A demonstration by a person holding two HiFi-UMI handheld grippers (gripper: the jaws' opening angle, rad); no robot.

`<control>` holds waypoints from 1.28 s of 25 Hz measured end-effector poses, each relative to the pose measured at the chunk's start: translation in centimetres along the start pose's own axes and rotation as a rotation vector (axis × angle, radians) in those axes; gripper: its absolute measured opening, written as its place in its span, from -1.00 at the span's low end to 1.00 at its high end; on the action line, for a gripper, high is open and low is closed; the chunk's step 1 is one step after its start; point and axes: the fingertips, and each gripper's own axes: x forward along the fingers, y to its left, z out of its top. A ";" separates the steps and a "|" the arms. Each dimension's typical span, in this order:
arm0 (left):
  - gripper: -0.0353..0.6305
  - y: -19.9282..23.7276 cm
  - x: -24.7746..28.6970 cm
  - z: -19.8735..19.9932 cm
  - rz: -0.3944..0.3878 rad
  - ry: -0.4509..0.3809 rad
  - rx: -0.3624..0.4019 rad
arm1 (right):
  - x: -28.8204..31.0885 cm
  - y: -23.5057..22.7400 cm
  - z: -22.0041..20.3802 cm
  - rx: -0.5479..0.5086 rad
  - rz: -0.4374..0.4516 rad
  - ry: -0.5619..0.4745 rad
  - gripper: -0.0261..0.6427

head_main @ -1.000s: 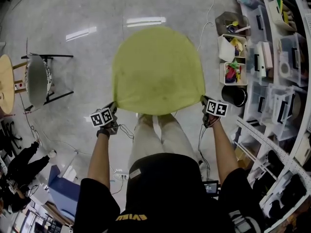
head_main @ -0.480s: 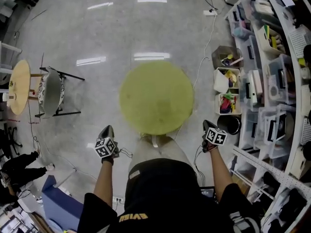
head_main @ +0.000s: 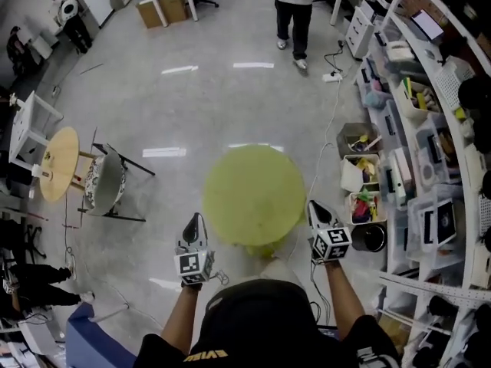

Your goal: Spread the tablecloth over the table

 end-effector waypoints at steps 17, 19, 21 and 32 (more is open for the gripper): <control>-0.83 -7.7 -22.9 3.4 -0.153 -0.206 0.058 | -25.1 16.8 1.3 -0.060 -0.097 -0.242 -0.92; -0.83 -8.4 -24.6 2.6 -0.144 -0.194 0.058 | -26.5 17.2 1.1 -0.082 -0.095 -0.241 -0.92; -0.83 -9.3 -25.8 1.7 -0.136 -0.182 0.058 | -27.7 17.0 0.8 -0.098 -0.087 -0.237 -0.92; -0.83 -17.5 -26.1 3.6 -0.140 -0.193 0.067 | -32.5 13.3 2.1 -0.099 -0.051 -0.300 -0.92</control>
